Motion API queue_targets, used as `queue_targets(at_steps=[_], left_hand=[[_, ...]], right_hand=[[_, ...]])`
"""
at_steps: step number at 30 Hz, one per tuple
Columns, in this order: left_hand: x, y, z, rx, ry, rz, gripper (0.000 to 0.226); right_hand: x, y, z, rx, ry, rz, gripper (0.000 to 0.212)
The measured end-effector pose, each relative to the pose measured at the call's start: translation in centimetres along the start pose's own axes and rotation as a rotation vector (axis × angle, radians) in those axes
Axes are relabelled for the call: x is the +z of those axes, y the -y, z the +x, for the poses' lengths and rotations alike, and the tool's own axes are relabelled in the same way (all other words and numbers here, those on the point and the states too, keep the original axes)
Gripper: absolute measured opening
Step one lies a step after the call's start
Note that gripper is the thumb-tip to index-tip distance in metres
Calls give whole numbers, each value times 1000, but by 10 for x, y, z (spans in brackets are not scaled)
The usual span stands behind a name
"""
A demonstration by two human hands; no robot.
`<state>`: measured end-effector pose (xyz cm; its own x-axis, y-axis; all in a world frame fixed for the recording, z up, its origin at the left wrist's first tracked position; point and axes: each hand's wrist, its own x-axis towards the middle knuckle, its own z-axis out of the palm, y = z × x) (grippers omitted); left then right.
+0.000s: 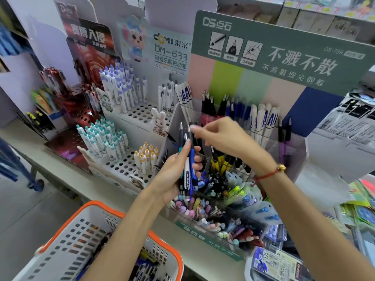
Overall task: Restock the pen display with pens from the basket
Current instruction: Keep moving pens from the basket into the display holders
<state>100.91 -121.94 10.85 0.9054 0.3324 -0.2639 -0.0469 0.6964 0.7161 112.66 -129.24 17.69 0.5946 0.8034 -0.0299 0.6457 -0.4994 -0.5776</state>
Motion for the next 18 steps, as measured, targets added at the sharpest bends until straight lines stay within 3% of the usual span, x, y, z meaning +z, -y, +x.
queue_targets(at_steps=[5, 8, 13, 18], left_hand=[[1, 7, -2, 18, -9, 93, 32], [-1, 10, 0, 4, -75, 122, 29], [-11, 15, 2, -13, -251, 40, 22], [-28, 14, 0, 50, -386, 2, 20]], right_hand=[[19, -20, -6, 21, -33, 231, 24], [25, -31, -13, 82, -92, 395, 21], [13, -43, -25, 157, -369, 776, 9], [13, -38, -28, -29, -601, 731, 12]])
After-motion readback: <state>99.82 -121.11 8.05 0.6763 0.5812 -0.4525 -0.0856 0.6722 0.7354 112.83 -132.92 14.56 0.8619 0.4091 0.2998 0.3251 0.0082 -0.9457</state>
